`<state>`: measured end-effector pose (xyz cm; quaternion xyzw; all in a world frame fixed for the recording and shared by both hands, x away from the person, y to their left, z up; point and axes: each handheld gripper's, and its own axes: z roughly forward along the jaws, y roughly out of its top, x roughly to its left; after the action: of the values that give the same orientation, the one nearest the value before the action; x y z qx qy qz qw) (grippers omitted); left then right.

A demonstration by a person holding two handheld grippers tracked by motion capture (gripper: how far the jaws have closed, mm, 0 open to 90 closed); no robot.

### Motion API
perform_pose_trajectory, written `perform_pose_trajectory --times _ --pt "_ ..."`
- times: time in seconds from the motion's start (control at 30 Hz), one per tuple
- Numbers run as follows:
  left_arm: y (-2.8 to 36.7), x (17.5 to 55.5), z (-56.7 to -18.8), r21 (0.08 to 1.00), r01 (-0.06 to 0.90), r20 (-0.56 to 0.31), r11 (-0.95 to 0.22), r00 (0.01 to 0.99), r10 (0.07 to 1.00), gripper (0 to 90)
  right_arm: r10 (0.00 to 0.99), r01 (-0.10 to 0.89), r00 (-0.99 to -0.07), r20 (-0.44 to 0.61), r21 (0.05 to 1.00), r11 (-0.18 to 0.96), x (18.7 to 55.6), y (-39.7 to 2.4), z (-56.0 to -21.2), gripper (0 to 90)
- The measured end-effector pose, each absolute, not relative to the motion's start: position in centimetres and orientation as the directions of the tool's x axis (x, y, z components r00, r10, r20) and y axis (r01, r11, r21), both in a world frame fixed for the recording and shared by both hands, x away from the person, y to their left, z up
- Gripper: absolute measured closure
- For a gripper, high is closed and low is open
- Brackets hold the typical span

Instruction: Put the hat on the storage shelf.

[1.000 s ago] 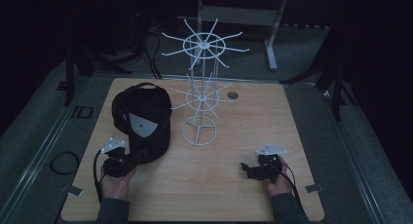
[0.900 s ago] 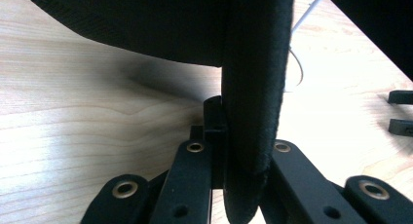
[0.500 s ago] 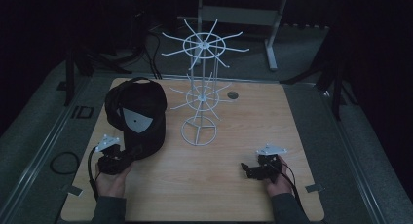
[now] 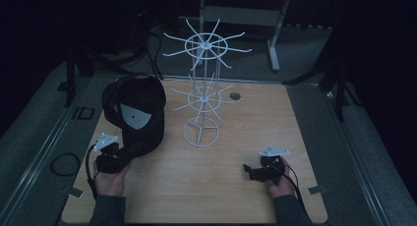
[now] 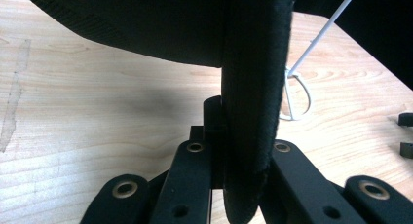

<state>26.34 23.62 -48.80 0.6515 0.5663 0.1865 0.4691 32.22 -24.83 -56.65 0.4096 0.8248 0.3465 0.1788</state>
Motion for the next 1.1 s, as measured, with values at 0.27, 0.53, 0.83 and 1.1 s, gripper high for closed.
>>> perform_pose_trajectory --times 0.27,0.53,0.83,1.1 --pt "23.6 26.3 -48.1 0.837 0.541 -0.274 0.081 0.287 0.918 86.6 0.8 0.552 -0.601 -0.011 0.718 0.424 32.2 -24.8 -56.7 11.7" --pt "23.4 26.4 -47.2 0.852 0.518 -0.259 0.081 0.282 0.924 86.6 0.799 0.551 -0.601 -0.012 0.718 0.425 32.2 -24.8 -56.7 11.8" --pt "23.2 26.4 -46.3 0.868 0.491 -0.232 0.075 0.267 0.935 86.7 0.798 0.549 -0.602 -0.014 0.719 0.426 32.2 -24.8 -56.7 11.7" --pt "23.1 26.3 -45.8 0.88 0.47 -0.208 0.067 0.255 0.944 86.7 0.798 0.549 -0.602 -0.014 0.719 0.426 32.2 -24.8 -56.7 11.7"
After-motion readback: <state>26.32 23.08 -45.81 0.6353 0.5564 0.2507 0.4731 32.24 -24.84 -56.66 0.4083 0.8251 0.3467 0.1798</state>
